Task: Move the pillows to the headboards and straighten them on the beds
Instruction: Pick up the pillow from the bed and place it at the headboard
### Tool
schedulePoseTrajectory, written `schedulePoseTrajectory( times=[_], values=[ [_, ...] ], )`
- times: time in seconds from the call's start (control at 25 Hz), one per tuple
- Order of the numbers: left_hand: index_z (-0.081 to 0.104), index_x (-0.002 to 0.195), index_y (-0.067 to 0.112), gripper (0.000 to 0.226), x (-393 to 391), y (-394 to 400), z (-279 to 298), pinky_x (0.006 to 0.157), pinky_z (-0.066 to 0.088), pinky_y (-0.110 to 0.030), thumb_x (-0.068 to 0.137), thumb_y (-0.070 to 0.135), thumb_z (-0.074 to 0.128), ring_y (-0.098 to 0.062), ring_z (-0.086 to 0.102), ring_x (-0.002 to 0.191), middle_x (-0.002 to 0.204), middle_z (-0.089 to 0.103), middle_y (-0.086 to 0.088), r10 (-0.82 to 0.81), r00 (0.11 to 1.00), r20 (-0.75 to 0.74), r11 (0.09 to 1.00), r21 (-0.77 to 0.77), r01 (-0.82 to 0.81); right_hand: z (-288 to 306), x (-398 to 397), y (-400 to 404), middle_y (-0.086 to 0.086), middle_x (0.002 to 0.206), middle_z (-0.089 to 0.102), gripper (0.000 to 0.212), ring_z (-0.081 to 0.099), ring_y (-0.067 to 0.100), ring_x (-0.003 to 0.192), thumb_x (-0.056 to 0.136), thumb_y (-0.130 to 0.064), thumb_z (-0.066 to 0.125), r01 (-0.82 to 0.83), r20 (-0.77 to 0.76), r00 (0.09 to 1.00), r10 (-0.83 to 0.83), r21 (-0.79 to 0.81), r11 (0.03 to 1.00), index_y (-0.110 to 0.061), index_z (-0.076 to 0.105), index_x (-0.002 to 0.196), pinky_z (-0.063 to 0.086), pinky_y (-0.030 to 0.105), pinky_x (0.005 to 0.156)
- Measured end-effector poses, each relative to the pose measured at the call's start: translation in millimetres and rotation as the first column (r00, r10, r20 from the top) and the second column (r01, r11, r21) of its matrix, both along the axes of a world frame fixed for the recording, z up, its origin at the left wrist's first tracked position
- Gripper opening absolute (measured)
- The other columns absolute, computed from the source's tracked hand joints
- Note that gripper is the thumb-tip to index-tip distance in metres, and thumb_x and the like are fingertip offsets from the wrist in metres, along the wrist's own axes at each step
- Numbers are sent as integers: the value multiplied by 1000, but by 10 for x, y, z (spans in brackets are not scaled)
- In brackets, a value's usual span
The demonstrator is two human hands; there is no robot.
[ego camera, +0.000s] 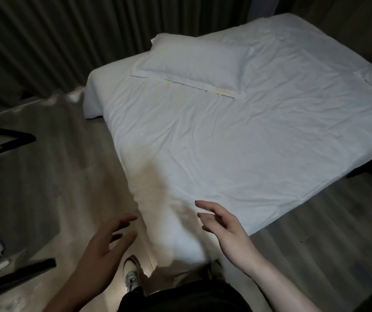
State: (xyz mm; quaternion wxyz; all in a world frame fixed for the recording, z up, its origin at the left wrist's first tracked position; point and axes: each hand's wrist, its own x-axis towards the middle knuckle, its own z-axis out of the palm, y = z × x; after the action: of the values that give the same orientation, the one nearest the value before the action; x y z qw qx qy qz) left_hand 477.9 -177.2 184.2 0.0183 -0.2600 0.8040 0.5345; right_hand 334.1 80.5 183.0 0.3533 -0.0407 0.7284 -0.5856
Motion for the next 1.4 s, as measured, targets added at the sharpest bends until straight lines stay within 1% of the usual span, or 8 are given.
schedulePoseTrajectory(
  times=[0.2, 0.36, 0.64, 0.76, 0.96, 1.04, 1.2, 1.4],
  values=[
    [63, 117, 56, 37, 111, -1209, -24, 96, 50, -18, 96, 25, 68, 6, 60, 119, 128, 59, 32, -153, 986, 63, 988, 43, 150, -187, 703, -994, -12, 124, 71, 28, 63, 8, 123, 100, -36, 64, 169, 59, 983, -174, 76, 983, -49, 70, 124, 46, 50, 114],
    [68, 119, 40, 26, -85, -1990, 61, 99, 49, -29, 96, 28, 72, 3, 60, 119, 126, 64, 23, -201, 979, 24, 979, 31, 200, -94, 803, -1654, -19, 128, 69, 27, 60, 6, 127, 101, -35, 64, 229, 44, 971, -234, 94, 969, -47, 70, 124, 45, 48, 115],
    [68, 115, 43, 24, -1104, -2548, 154, 100, 46, -27, 95, 32, 69, 3, 61, 119, 122, 66, 21, -370, 926, -73, 926, 56, 374, -131, 735, -2075, -19, 127, 70, 27, 62, 5, 126, 101, -33, 63, 389, 44, 917, -397, 124, 913, -45, 70, 124, 45, 48, 115],
    [67, 113, 46, 22, -1426, -2788, 51, 101, 46, -26, 92, 40, 67, 7, 60, 118, 123, 64, 25, -421, 906, -31, 905, 52, 423, -230, 420, -2349, -20, 123, 72, 26, 64, 4, 121, 101, -35, 63, 400, 60, 909, -412, 143, 905, -48, 70, 123, 48, 48, 113],
    [67, 119, 44, 26, -1708, -3427, -50, 109, 50, -42, 96, 31, 69, 3, 62, 120, 125, 67, 22, -318, 945, 82, 948, 26, 317, -144, -728, -3057, -19, 122, 72, 26, 65, 4, 119, 101, -32, 64, 308, 56, 949, -311, 56, 950, -46, 71, 121, 48, 46, 113],
    [68, 120, 41, 27, -1857, -3695, 12, 108, 50, -37, 96, 28, 69, 1, 62, 120, 127, 67, 20, -269, 959, 87, 963, -1, 270, -36, -1204, -3348, -20, 125, 71, 25, 64, 3, 121, 100, -31, 64, 271, 26, 962, -272, 11, 962, -43, 72, 121, 47, 46, 113],
    [73, 115, 31, 24, -2238, -4079, 136, 97, 47, -11, 97, 16, 67, 1, 64, 116, 123, 68, 17, -206, 979, 2, 978, -18, 206, 69, -1798, -3792, -22, 126, 70, 24, 61, 3, 125, 101, -34, 63, 208, 5, 978, -208, -4, 978, -45, 71, 121, 47, 46, 113],
    [73, 112, 32, 19, -3028, -4686, 43, 92, 48, -9, 95, 28, 68, -1, 66, 114, 120, 70, 11, -230, 972, -44, 972, 35, 232, -116, -2262, -4407, -23, 130, 68, 25, 61, 0, 124, 102, -32, 63, 244, 38, 969, -246, 47, 969, -46, 71, 121, 46, 45, 115]
  ],
)
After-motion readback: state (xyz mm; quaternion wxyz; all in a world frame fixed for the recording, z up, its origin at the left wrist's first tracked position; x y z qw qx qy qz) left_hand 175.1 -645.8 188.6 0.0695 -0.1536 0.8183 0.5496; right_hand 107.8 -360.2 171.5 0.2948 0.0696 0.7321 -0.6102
